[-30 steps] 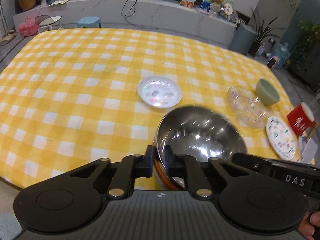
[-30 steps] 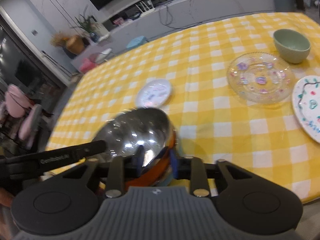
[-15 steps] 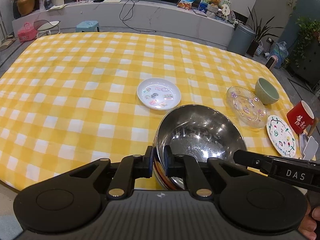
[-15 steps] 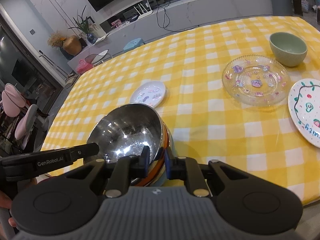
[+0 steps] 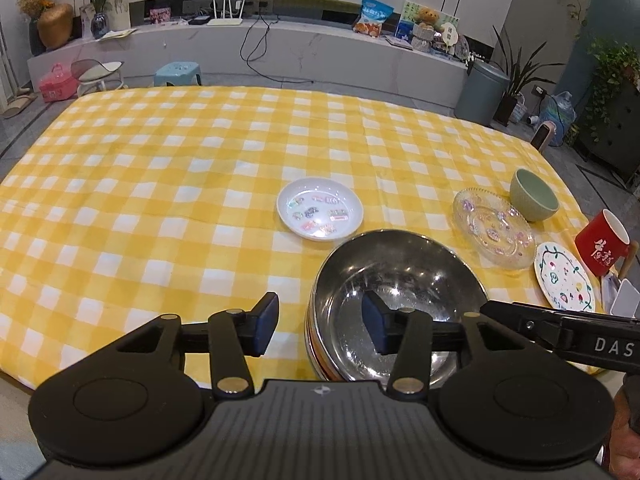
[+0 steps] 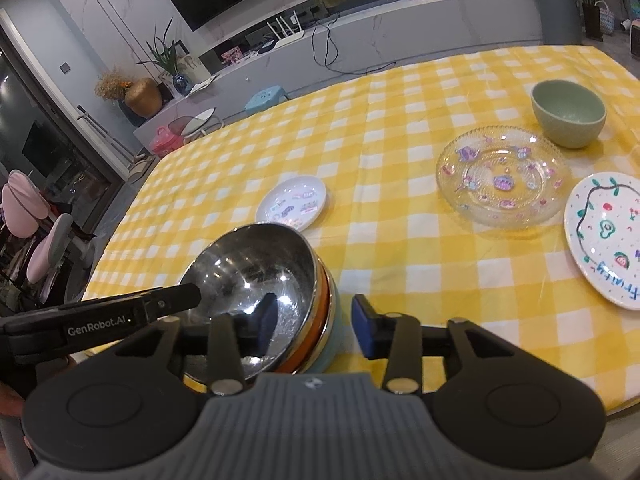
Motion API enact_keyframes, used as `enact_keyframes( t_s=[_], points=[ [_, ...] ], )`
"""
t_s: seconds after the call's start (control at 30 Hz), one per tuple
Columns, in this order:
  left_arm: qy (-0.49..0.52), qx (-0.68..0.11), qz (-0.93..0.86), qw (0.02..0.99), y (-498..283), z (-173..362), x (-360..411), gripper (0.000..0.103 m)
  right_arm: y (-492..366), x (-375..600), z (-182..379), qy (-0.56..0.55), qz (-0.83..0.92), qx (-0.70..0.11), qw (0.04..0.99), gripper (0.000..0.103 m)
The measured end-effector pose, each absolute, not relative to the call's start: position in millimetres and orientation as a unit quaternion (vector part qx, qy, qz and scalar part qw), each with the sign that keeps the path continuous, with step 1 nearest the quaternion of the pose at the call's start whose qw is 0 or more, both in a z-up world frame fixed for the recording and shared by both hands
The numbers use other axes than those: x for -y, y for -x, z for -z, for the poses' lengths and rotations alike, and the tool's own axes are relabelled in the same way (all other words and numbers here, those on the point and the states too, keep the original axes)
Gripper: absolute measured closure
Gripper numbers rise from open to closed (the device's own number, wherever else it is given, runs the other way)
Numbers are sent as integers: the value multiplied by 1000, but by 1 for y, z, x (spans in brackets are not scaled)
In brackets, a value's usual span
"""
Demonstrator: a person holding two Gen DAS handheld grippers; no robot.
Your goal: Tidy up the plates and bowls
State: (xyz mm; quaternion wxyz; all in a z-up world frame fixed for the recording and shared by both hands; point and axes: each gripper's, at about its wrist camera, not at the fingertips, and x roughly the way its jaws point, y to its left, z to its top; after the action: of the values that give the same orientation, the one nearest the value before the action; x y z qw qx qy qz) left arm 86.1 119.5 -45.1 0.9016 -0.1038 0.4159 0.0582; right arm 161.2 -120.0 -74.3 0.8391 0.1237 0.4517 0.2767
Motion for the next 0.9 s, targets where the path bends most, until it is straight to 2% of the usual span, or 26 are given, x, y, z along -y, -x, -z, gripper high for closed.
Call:
enact_keyframes(
  t_s=[0.13, 0.2, 0.27, 0.3, 0.5, 0.9],
  points=[
    [99, -403, -63, 908, -84, 40, -118, 35, -160, 123, 68, -117, -276, -441, 846, 38],
    [94, -396, -66, 911, -83, 37, -116, 33, -159, 125, 64, -113, -277, -433, 850, 31],
    [87, -387, -66, 916, -81, 32, -113, 31, -159, 127, 60, -111, -276, -427, 854, 19],
    [85, -383, -66, 918, -81, 29, -112, 30, -159, 129, 58, -111, -276, -424, 855, 17],
    [95, -359, -53, 927, -81, 11, -100, 26, -161, 148, 45, -117, -264, -409, 866, 14],
    [81, -361, -37, 928, -101, -2, -69, 26, -177, 244, 20, -181, -173, -376, 892, 13]
  ],
)
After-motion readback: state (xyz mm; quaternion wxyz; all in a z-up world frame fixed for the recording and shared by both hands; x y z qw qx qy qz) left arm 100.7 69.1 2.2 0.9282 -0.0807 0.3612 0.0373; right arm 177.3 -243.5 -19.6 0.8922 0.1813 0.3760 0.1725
